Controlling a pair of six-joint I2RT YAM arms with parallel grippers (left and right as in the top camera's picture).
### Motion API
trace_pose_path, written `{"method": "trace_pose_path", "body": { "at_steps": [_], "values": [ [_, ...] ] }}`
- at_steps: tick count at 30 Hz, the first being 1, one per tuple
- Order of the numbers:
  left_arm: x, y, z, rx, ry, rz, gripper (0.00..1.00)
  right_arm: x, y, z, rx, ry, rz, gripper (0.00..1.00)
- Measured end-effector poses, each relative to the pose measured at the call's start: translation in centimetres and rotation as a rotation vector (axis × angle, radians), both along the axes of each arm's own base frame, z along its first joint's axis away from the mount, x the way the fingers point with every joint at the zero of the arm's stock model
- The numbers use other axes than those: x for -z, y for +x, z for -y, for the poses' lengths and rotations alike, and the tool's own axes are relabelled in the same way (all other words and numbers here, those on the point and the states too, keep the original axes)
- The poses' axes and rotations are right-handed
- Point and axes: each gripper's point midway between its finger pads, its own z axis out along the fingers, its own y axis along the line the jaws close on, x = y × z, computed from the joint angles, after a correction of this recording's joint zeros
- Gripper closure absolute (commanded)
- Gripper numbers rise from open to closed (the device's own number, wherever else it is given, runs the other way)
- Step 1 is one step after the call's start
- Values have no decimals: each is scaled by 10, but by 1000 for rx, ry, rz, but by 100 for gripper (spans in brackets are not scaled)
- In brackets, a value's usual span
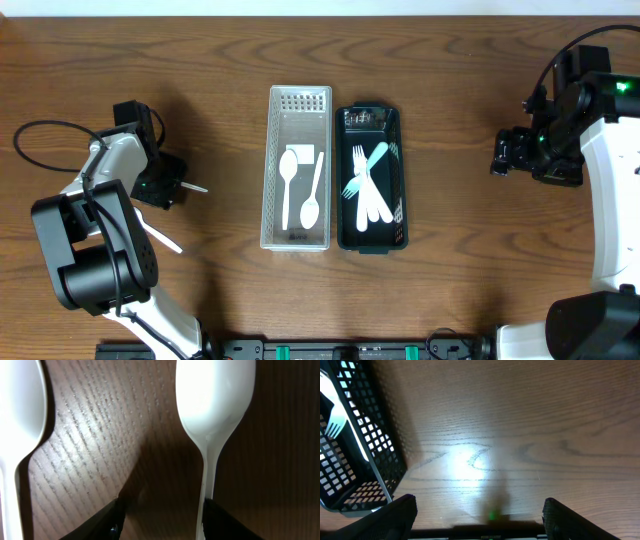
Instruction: Pack container
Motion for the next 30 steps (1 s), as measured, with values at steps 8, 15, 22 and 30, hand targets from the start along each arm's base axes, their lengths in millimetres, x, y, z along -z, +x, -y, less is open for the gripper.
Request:
{"method": "trace_pose_path", "body": {
  "at_steps": [8,15,22,30],
  "values": [
    [0,5,-1,18,7,19,41,0,0,0,0,0,1,16],
    [-1,14,-1,44,6,55,78,0,0,0,0,0,1,16],
    [-1,14,1,45,-5,59,94,0,0,0,0,0,1,16],
    [-1,15,2,52,-8,60,94,0,0,0,-2,0,1,16]
  ]
}}
